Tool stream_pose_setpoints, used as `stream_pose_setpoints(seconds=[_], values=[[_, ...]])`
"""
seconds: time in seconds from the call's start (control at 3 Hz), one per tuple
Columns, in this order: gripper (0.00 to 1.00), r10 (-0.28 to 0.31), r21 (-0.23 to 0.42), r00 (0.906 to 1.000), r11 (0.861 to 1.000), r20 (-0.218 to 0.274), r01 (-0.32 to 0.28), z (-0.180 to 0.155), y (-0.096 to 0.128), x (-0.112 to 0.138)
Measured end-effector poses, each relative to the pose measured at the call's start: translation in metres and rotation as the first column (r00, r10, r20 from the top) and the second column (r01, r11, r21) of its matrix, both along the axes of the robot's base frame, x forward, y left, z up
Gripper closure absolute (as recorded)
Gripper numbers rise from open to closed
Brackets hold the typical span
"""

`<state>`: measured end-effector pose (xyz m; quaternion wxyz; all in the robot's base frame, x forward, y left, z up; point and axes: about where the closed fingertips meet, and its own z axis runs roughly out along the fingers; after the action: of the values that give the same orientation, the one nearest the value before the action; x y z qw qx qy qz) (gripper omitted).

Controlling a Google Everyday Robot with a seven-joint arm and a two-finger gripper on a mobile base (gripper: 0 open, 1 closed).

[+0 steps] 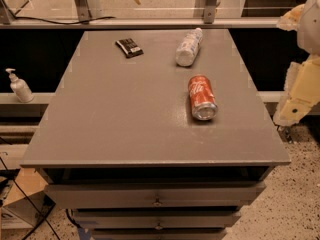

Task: Place coke can upright

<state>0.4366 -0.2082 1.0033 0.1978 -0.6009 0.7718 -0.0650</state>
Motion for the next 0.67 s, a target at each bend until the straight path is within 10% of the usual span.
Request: stream_pose_setpoints(seconds=[0.67], values=[[0.00,-0.012,0.026,0.9999,1.000,0.005,0.012,0.0013,0.0018,0.0017]])
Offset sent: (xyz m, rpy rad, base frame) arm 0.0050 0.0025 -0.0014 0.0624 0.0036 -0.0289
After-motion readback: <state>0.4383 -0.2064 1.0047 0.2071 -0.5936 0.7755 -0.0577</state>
